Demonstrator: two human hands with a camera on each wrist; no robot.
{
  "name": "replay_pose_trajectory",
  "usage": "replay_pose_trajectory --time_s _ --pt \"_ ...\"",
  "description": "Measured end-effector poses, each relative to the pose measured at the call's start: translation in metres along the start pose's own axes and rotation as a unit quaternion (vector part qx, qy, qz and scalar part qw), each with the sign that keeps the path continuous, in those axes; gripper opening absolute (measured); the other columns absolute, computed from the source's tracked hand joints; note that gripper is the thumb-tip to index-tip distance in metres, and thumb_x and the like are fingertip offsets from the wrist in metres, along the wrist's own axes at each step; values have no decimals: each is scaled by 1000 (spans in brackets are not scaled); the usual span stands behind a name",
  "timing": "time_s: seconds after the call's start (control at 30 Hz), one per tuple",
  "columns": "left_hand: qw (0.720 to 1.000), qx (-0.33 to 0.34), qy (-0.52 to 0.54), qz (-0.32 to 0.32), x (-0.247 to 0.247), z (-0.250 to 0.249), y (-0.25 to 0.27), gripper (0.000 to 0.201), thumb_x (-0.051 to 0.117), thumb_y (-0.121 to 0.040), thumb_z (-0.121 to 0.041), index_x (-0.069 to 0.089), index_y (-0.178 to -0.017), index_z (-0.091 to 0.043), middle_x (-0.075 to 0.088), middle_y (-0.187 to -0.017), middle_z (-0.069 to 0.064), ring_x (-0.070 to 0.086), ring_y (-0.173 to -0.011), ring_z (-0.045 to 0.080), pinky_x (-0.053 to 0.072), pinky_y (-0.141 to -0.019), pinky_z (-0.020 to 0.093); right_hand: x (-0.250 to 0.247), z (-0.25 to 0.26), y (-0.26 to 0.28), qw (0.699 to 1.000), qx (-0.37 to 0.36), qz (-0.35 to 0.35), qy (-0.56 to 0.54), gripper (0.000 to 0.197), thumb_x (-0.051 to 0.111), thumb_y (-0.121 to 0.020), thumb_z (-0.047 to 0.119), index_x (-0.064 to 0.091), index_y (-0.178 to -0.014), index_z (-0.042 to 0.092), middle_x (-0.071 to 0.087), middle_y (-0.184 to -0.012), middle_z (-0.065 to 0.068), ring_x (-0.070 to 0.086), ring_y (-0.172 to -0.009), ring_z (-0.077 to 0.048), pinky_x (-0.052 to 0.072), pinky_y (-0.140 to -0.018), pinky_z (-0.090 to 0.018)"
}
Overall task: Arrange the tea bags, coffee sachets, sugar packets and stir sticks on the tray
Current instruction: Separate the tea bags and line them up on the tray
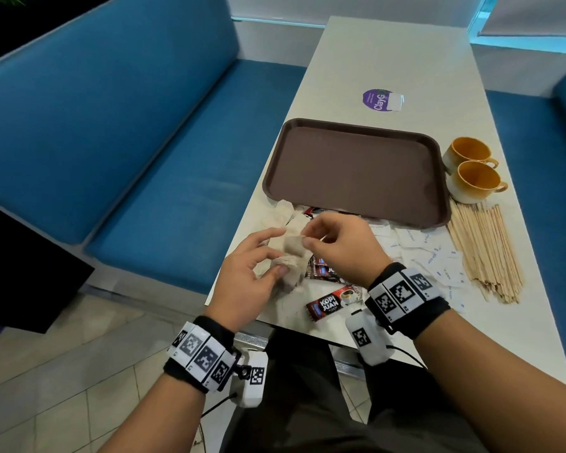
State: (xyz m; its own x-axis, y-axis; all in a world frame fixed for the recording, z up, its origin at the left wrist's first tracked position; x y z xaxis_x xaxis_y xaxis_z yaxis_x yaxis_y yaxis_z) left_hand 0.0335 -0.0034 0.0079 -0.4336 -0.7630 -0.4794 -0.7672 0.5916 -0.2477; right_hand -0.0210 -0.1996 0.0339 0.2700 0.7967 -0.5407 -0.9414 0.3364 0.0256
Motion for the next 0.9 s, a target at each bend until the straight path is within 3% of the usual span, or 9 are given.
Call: replay_pose_trajectory --time_s 0.1,0.2,0.3,0.43,0.5,0.6,0.73,0.8,0.9 --pt "999 -9 35 -9 0 0 2 18 74 -86 2 76 -92 -16 70 -123 -11 65 -118 14 49 -103 29 8 10 8 996 -15 81 -46 9 76 -88 10 74 -87 18 76 -82 -3 71 -70 -23 60 -69 -36" --pt "997 -36 68 -22 -2 4 5 19 73 -88 0 78 -96 -17 76 -102 -9 70 -100 18 56 -91 36 10 7 3 994 -2 87 -64 6 77 -87 11 76 -89 17 76 -84 -5 69 -68 -21 60 -68 -36" --pt "992 -79 77 -54 -4 13 10 21 75 -88 -5 78 -98 -24 76 -96 -10 71 -92 15 58 -89 38 11 -5 -8 997 38 57 29 8 76 -87 18 74 -90 25 73 -84 4 64 -64 -8 51 -65 -27" --pt "982 -131 108 -88 -11 22 14 31 77 -87 -7 77 -93 -38 76 -86 -5 71 -86 21 59 -88 46 18 -18 -16 986 98 65 122 21 79 -86 30 66 -101 25 67 -86 8 63 -77 -8 48 -68 -27" --pt "978 -140 126 -88 -15 23 14 38 76 -87 -5 74 -105 -38 73 -84 3 68 -82 30 58 -84 49 26 -22 -17 982 100 79 139 26 79 -87 28 63 -106 24 64 -84 9 61 -78 -9 49 -72 -28" --pt "976 -162 115 -85 -17 23 15 46 76 -88 -4 67 -123 -32 76 -88 -2 71 -85 21 58 -86 38 32 -25 -16 984 80 73 144 24 72 -89 13 64 -110 22 66 -82 7 60 -73 -8 47 -65 -24" --pt "982 -156 82 -71 -19 19 16 28 76 -87 -5 75 -90 -33 76 -85 -12 70 -85 8 57 -85 30 27 -25 -14 988 93 53 109 19 75 -88 13 66 -101 24 68 -83 6 64 -76 -11 51 -66 -23" --pt "985 -143 79 -47 -18 18 15 27 75 -87 -4 75 -87 -31 75 -85 -11 68 -84 7 54 -81 24 20 -24 -12 991 94 34 90 12 77 -89 18 68 -94 23 69 -82 8 64 -75 -9 52 -65 -21" --pt "990 -104 90 -30 -14 13 14 24 75 -87 0 76 -94 -23 74 -103 -10 68 -96 10 55 -89 31 8 -22 -8 995 77 12 67 6 77 -90 23 72 -89 20 69 -80 11 61 -71 -1 41 -57 -8"
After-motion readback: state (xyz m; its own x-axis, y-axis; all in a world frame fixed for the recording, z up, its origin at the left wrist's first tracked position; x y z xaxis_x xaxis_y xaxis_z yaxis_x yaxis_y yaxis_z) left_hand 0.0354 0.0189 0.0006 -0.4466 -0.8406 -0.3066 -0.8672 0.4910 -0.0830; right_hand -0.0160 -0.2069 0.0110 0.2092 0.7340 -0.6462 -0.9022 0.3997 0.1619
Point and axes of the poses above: each hand's wrist, its own y-axis away from the middle knuckle, its own x-axis out of the palm, z = x × y, the point moved 1 cm from there along -y, towards the middle knuckle
